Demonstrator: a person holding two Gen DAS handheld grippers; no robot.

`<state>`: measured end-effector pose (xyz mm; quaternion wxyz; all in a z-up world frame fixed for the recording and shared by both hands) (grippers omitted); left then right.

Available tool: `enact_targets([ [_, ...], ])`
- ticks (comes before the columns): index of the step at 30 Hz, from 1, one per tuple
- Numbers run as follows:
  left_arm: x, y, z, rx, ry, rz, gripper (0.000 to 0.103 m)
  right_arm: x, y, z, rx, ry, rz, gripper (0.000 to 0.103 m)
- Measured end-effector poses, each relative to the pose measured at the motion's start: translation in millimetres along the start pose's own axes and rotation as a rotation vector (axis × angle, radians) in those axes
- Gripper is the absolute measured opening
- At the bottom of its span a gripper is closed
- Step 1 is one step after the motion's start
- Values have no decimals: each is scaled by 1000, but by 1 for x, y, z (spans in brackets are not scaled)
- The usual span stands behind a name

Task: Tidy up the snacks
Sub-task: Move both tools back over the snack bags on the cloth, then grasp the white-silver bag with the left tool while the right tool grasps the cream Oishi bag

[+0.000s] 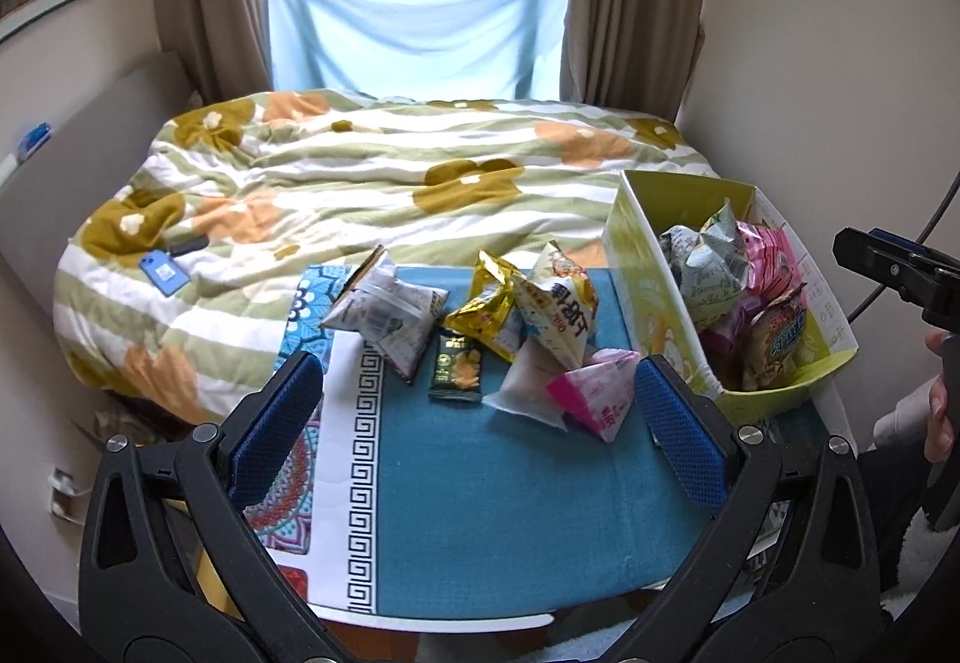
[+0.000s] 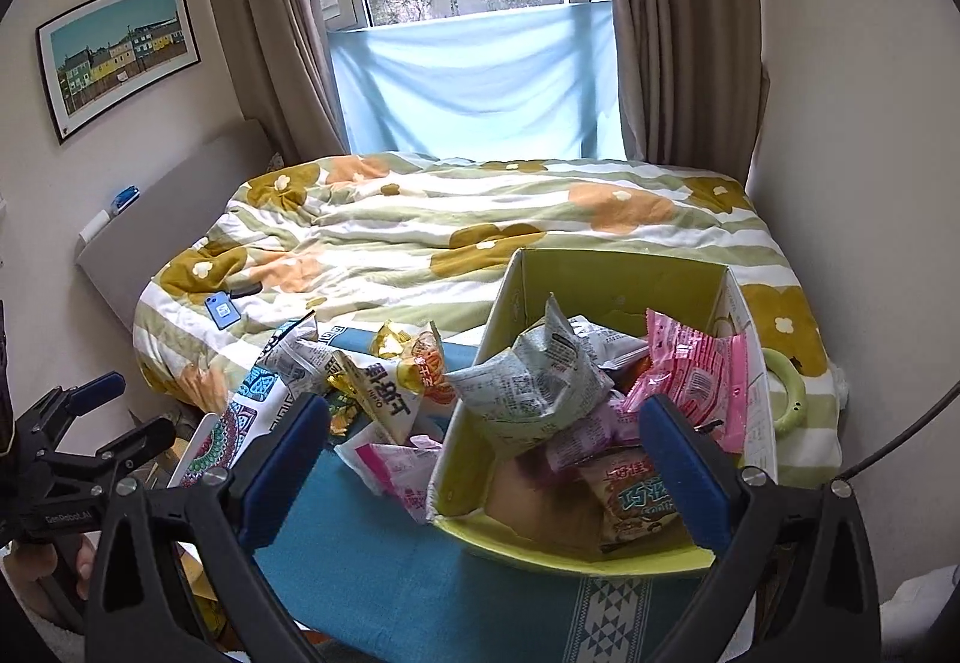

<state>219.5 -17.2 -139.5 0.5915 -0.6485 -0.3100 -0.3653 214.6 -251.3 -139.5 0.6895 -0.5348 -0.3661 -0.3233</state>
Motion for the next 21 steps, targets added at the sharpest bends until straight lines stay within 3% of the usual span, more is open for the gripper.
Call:
enact_targets([
  [11, 12, 38, 75, -100, 58, 33, 103, -13, 35, 75, -43, 35, 26, 102],
  [21, 8, 127, 102, -246, 162, 120, 103, -30, 90, 119, -147, 72, 58, 103],
])
Point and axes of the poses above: each gripper's, at about its wrist camera, not at the fingertips, and y roughly the way its jaws point, z to its left, x to its top, the point moved 9 cm from there along y, roughly the way its jaws point, and after that the axes turned 12 degrees about -z, right-handed, at the moved point
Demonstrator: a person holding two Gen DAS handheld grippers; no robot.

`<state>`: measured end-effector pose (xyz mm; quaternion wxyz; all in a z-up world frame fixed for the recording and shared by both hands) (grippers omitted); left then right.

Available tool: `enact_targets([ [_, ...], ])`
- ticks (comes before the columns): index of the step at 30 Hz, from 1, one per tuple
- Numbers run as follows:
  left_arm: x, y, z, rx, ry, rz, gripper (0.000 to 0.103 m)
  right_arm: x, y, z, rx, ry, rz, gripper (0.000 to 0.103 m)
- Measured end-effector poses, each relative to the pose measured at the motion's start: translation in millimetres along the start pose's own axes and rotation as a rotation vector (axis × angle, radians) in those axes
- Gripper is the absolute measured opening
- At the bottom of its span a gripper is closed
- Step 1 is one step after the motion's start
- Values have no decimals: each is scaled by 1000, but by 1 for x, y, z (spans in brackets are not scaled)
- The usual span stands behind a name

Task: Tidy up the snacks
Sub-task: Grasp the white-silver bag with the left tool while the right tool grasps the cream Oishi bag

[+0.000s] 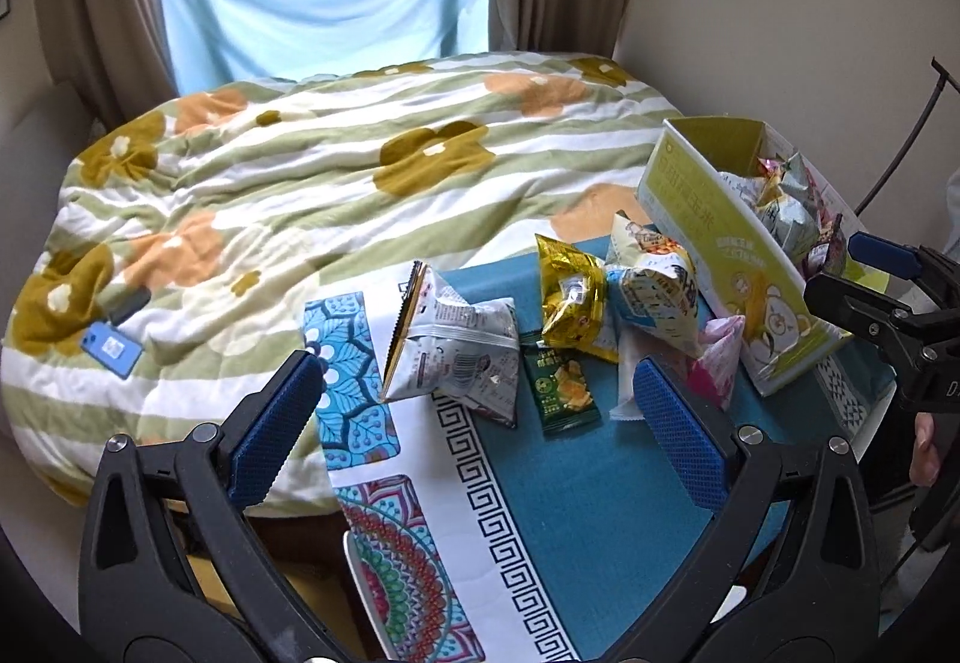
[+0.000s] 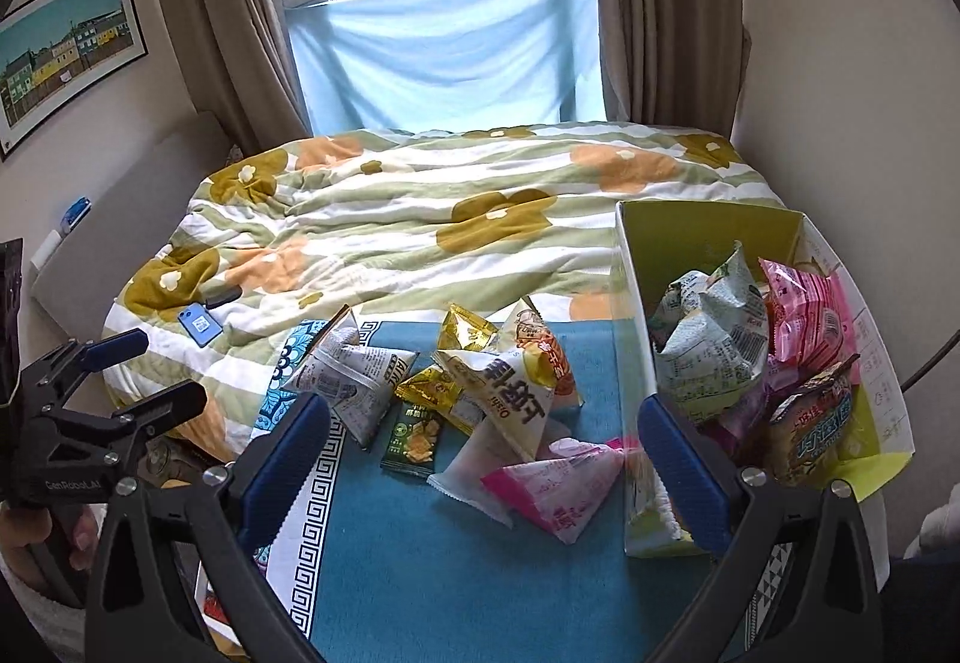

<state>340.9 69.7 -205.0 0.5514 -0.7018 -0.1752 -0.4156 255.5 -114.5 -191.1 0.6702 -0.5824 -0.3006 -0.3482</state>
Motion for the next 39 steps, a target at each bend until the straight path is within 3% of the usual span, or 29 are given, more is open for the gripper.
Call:
enact_targets([
  [13, -42, 125, 28, -114, -58, 136, 103, -37, 101, 1, -151, -3, 79, 102],
  [27, -65, 171, 24, -163, -61, 194, 101, -60, 153, -23, -206, 5, 115, 102],
  [31, -67, 174, 20, -197, -71, 192, 84, -60, 162, -27, -204, 16, 112, 102],
  [33, -67, 174, 19, -201, -69, 196, 80, -61, 165, -28, -200, 10, 113, 99],
  [37, -68, 174, 17, -193, -40, 193, 54, -61, 170, -28, -192, -13, 123, 86],
  [39, -69, 173, 18, -190, -48, 192, 53, -61, 172, -29, -186, -14, 125, 84],
])
Point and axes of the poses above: each gripper's, at about its wrist camera, not at the fingertips, and y roughly the way its jaws point, z to its left, x to its top, the point moved 9 cm from there along y, roughly the way its jaws point, and after that the axes turned 12 degrees about -z, right-handed, at the moved point
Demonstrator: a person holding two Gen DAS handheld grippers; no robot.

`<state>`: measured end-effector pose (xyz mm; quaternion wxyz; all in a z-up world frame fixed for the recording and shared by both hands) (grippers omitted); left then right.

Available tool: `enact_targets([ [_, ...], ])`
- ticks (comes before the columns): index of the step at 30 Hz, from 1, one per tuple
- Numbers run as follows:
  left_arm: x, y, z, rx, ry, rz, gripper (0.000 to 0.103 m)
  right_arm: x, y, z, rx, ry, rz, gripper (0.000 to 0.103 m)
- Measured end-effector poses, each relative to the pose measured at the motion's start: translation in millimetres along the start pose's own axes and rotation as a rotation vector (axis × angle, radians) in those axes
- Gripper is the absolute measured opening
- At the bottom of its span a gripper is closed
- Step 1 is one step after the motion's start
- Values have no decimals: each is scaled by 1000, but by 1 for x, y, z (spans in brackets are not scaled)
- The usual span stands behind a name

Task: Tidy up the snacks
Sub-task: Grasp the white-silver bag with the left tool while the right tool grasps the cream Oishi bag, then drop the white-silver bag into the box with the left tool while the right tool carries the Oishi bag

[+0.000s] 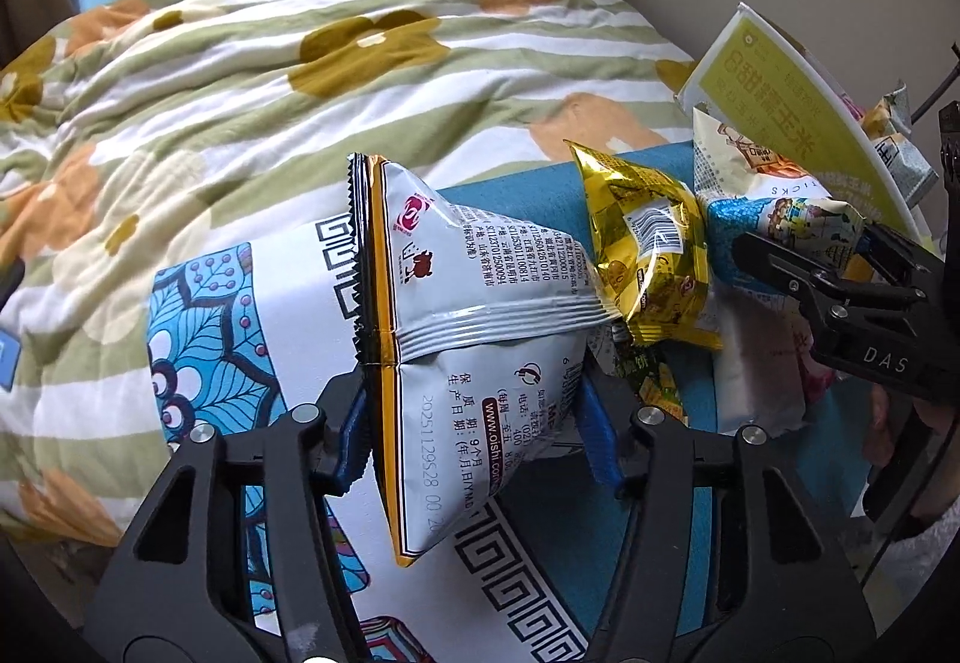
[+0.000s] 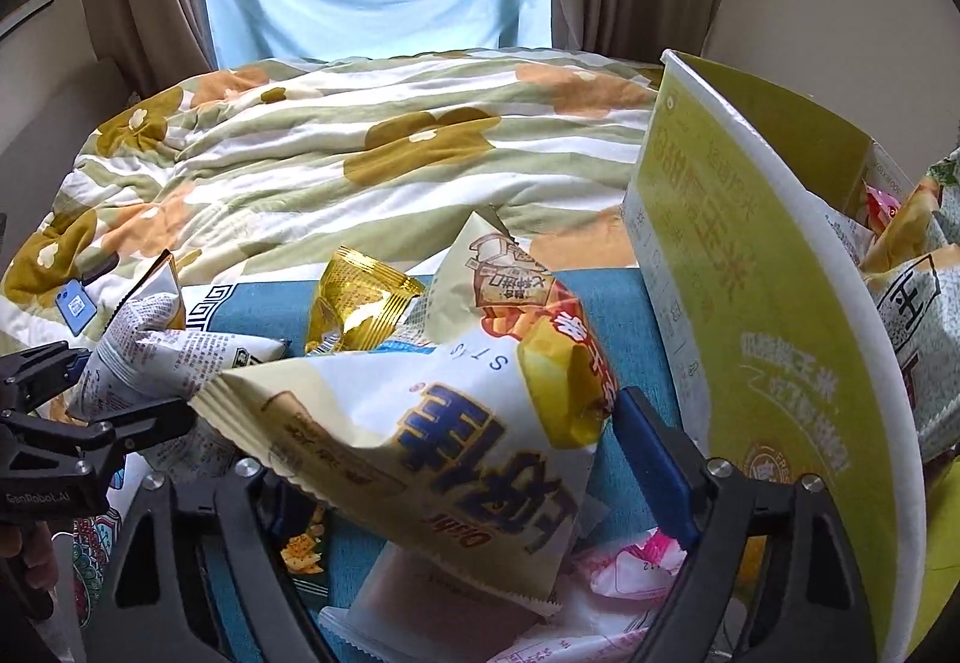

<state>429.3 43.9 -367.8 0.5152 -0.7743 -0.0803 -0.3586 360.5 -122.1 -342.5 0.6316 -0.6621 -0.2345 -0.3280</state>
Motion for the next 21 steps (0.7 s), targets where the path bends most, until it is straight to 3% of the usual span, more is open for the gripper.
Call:
enact_targets([
  [4, 0, -3, 2, 12, -16, -9, 52, -1, 0, -1, 1, -3, 2, 81],
  [11, -1, -11, 7, 37, -15, -30, 51, -1, -1, 0, 10, -18, 2, 63],
  [21, 20, -53, 9, 61, -21, -98, 51, 7, -18, 3, 15, -12, -40, 59],
])
Point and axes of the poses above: each gripper's, at about its wrist camera, not at the fingertips, and y roughly the way its jaws point, z to its left, x to its top, the point moved 9 cm from there along y, roughly the way its jaws point, and after that the axes turned 12 degrees about -z, right-handed, at the moved point
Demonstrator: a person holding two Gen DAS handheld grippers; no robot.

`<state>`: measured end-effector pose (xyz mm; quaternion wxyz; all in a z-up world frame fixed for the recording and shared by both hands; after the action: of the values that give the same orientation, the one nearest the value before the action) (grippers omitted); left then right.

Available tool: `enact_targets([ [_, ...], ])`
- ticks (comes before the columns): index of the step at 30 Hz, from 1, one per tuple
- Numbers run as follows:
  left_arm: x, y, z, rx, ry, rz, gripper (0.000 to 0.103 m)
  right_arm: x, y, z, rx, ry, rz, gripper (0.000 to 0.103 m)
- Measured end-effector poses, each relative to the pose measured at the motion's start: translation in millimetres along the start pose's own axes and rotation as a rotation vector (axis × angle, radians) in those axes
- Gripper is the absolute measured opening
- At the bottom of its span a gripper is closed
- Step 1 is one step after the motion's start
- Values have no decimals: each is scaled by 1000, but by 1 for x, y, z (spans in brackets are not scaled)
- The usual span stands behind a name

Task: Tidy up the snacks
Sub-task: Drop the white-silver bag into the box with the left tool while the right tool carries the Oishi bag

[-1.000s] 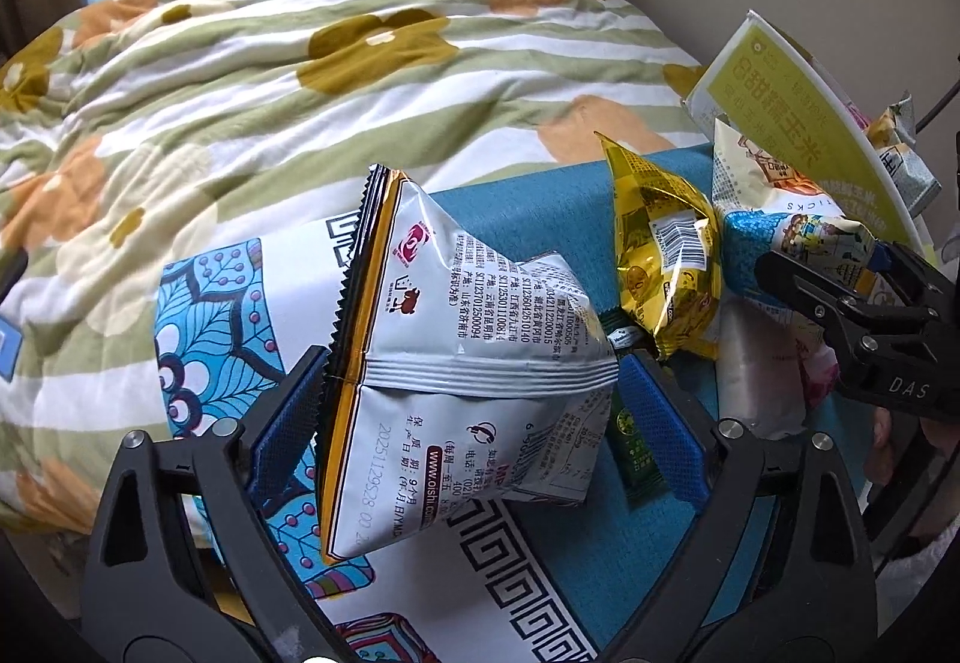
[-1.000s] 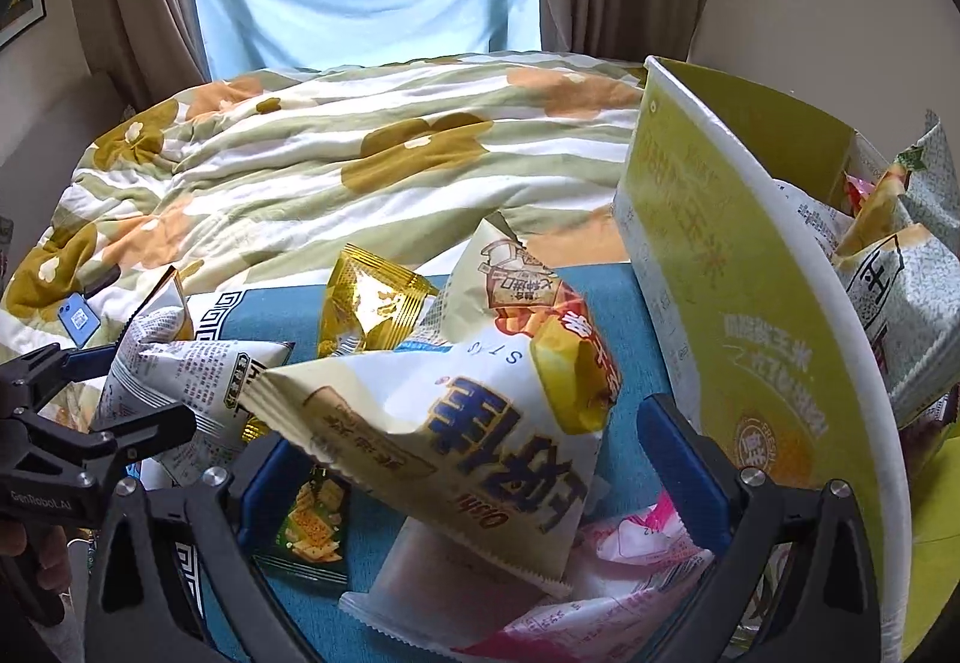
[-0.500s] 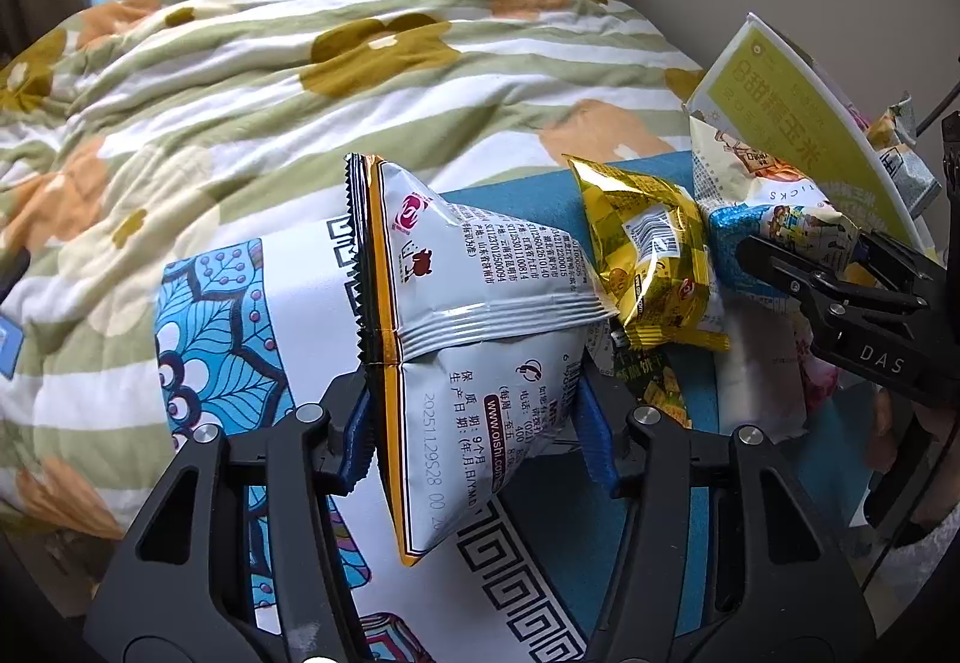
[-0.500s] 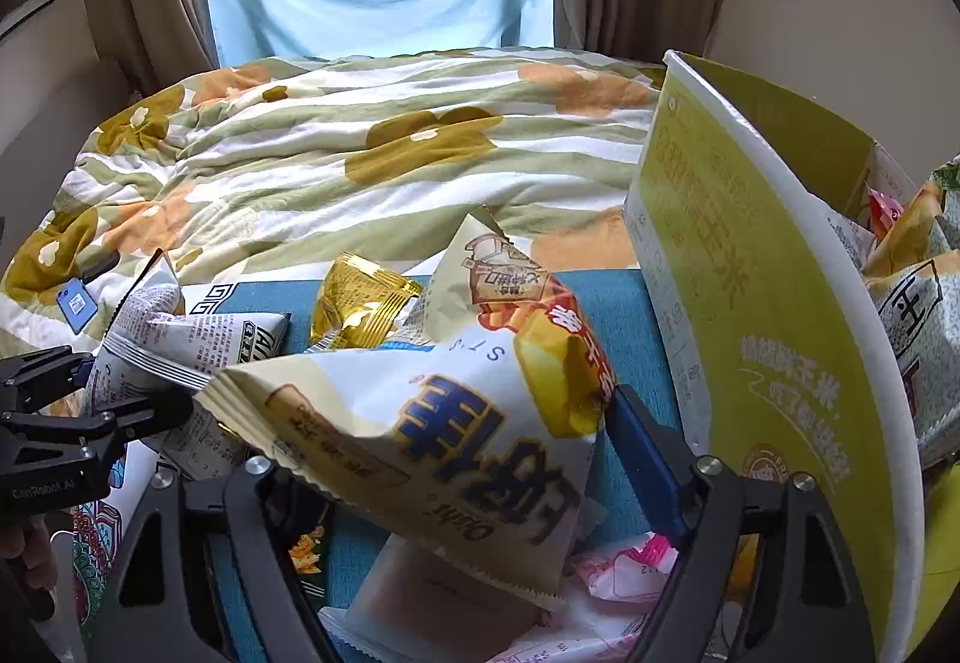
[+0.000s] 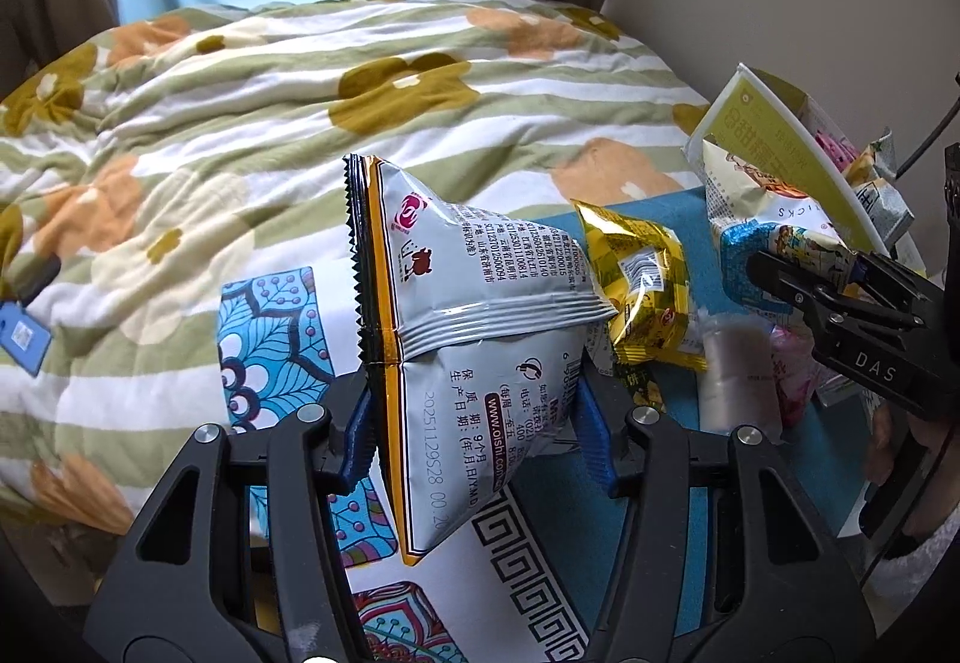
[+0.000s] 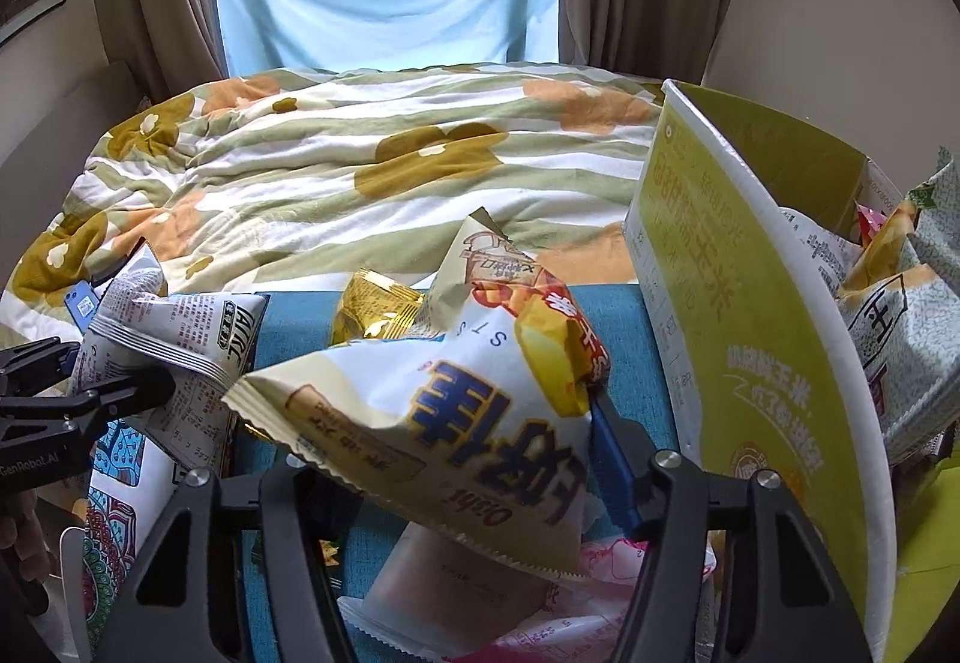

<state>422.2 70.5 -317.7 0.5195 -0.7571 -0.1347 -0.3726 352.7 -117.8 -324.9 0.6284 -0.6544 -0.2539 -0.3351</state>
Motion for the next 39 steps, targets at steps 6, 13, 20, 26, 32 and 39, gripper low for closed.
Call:
enact_targets([
  [6, 32, -45, -12, 31, 10, -68, 51, 23, -29, 2, 15, 15, -54, 59],
  [13, 75, -86, -50, 15, 16, -147, 51, 55, -85, -1, 59, 27, -123, 59],
  [20, 120, -99, -128, -25, 72, -223, 51, 89, -140, -33, 130, 61, -178, 59],
  [26, 152, -84, -211, -45, 64, -261, 51, 114, -170, -95, 150, 82, -234, 59],
  [32, 168, -32, -286, -42, 57, -225, 51, 136, -173, -168, 171, 47, -264, 59],
  [39, 188, 39, -340, -19, 0, -151, 57, 143, -142, -233, 216, 29, -219, 59],
])
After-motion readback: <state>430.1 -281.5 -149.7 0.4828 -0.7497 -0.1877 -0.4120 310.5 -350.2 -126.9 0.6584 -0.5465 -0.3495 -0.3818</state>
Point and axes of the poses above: each gripper's, at about its wrist camera, not at the fingertips, and y roughly the way its jaws point, z to its left, x to its top, the point moved 9 cm from there along y, roughly the way its jaws point, and after that the axes turned 12 degrees about -z, right-handed, at the moved point
